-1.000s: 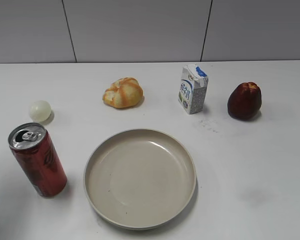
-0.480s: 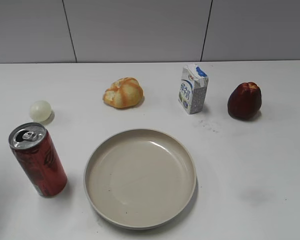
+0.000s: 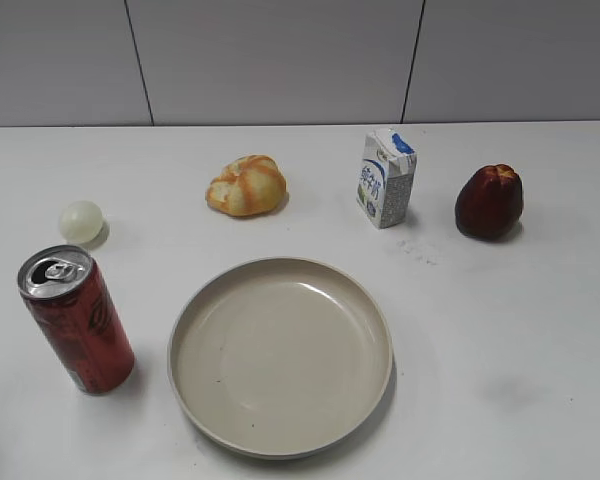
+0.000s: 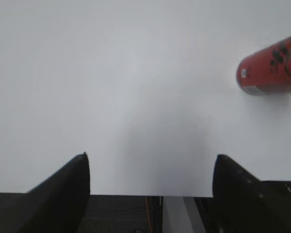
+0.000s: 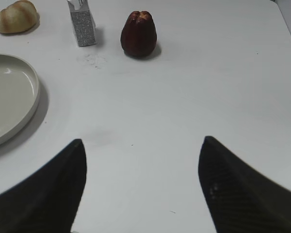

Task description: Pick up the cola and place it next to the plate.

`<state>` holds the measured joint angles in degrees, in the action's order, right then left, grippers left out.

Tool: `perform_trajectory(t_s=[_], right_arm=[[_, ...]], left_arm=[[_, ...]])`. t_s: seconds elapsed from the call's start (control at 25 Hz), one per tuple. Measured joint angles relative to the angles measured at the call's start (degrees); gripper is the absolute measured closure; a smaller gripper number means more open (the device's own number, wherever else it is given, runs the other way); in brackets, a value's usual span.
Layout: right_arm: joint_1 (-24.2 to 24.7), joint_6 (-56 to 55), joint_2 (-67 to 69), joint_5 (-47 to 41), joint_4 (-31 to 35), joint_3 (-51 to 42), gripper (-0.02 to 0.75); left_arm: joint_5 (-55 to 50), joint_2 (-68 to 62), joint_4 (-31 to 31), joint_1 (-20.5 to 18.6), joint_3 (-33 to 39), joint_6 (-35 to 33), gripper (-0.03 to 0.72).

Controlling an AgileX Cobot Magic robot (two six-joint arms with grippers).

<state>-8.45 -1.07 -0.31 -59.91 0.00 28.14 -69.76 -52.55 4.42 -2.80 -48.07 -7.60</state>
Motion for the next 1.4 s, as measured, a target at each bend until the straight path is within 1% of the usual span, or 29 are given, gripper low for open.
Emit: perform_trajectory(t_s=[0.28, 0.44, 0.68, 1.4], right_arm=[[0.0, 0.0, 0.0, 0.0, 0.0, 0.0, 0.163], [0.0, 0.0, 0.0, 0.0, 0.0, 0.0, 0.163], [0.0, 0.0, 0.0, 0.0, 0.0, 0.0, 0.163], [0.0, 0.0, 0.0, 0.0, 0.0, 0.0, 0.163]], left_arm=[[2.1, 13.5, 1.0, 0.0, 12.0, 0.0, 0.097], [4.1, 20.5, 1.0, 0.0, 16.3, 0.0, 0.097], [9.2, 29.7, 1.7, 0.0, 18.7, 0.0, 0.098], [9.8, 49.8, 1.8, 0.0, 18.8, 0.0, 0.098]])
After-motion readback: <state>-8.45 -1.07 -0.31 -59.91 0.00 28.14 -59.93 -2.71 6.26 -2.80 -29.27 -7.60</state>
